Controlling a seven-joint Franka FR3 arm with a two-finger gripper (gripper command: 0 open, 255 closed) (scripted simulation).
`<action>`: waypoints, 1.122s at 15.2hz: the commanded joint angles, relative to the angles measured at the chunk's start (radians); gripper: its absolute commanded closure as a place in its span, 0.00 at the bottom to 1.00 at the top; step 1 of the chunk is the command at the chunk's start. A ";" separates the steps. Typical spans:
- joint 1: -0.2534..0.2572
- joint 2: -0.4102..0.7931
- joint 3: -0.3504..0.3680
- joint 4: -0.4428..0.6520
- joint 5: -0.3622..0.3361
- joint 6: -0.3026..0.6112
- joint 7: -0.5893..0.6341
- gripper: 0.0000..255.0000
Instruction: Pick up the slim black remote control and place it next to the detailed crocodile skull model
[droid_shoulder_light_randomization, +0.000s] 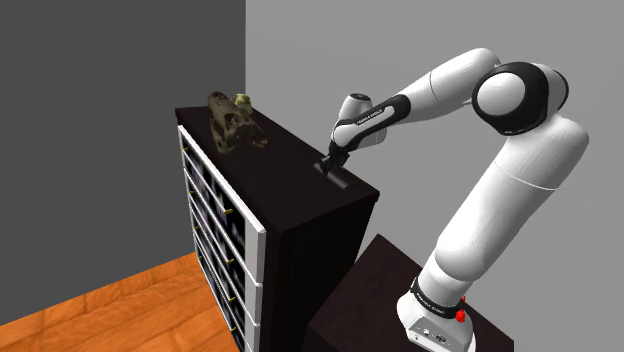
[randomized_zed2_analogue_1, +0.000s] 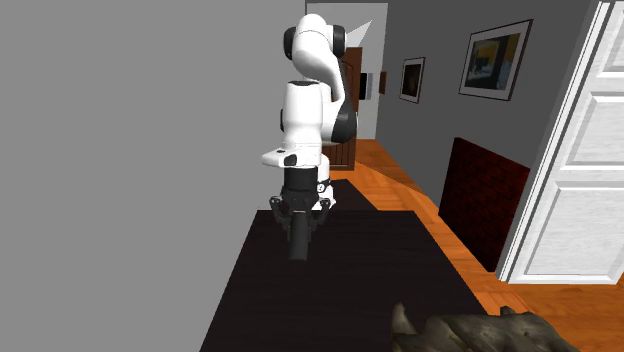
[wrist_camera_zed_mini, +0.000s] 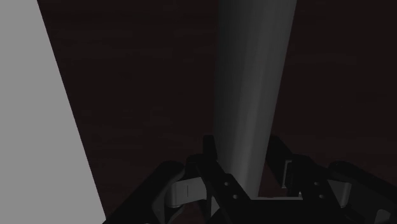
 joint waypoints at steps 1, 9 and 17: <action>-0.001 -0.017 0.000 0.011 -0.004 -0.029 0.002 1.00; -0.002 -0.080 0.006 0.063 -0.018 -0.143 0.010 1.00; -0.002 -0.127 0.012 0.129 -0.024 -0.255 0.014 1.00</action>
